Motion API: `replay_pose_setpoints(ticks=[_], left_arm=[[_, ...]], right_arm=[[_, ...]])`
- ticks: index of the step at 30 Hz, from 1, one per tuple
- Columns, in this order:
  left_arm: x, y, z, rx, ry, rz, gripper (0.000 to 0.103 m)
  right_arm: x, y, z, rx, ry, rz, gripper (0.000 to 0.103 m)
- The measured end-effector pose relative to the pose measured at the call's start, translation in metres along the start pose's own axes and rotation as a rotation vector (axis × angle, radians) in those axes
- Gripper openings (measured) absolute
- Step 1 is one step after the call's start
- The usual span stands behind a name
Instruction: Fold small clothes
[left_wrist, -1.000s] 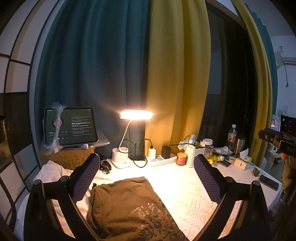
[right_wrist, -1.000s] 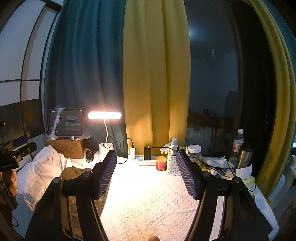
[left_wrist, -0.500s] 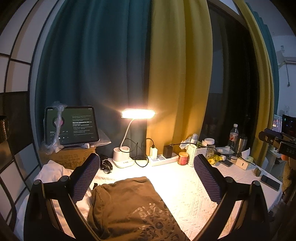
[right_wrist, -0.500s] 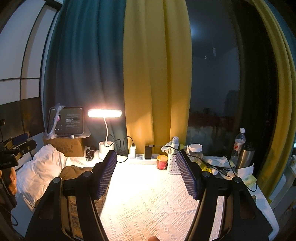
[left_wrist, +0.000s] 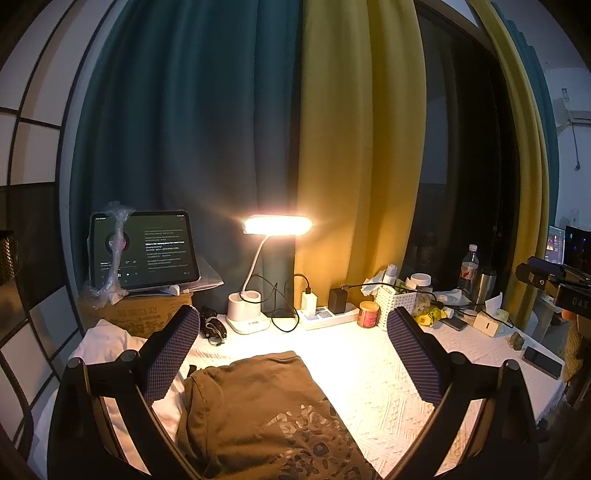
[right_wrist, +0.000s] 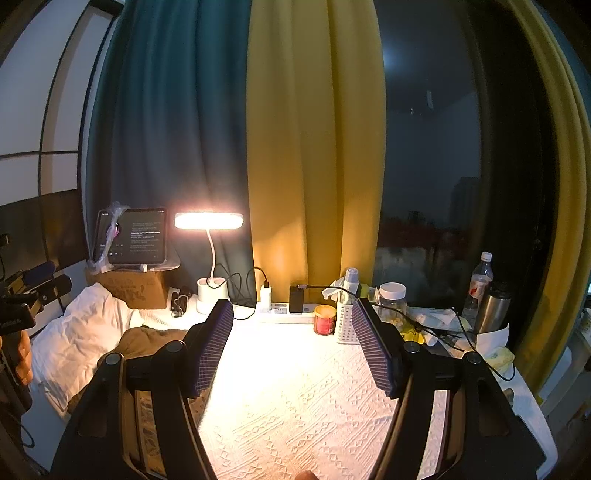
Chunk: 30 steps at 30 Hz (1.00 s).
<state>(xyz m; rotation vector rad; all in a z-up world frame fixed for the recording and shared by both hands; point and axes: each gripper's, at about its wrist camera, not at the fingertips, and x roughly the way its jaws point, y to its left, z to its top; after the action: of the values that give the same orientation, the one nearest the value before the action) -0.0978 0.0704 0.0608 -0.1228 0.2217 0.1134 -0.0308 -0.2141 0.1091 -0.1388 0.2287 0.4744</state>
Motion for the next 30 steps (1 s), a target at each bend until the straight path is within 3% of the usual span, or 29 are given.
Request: replay_pose_setpoints(ticks=[30], left_arm=[[0.0031, 0.003, 0.0003, 0.008, 0.002, 0.003, 0.1]], right_arm=[[0.0061, -0.0042, -0.0063, -0.001, 0.012, 0.005, 0.07]])
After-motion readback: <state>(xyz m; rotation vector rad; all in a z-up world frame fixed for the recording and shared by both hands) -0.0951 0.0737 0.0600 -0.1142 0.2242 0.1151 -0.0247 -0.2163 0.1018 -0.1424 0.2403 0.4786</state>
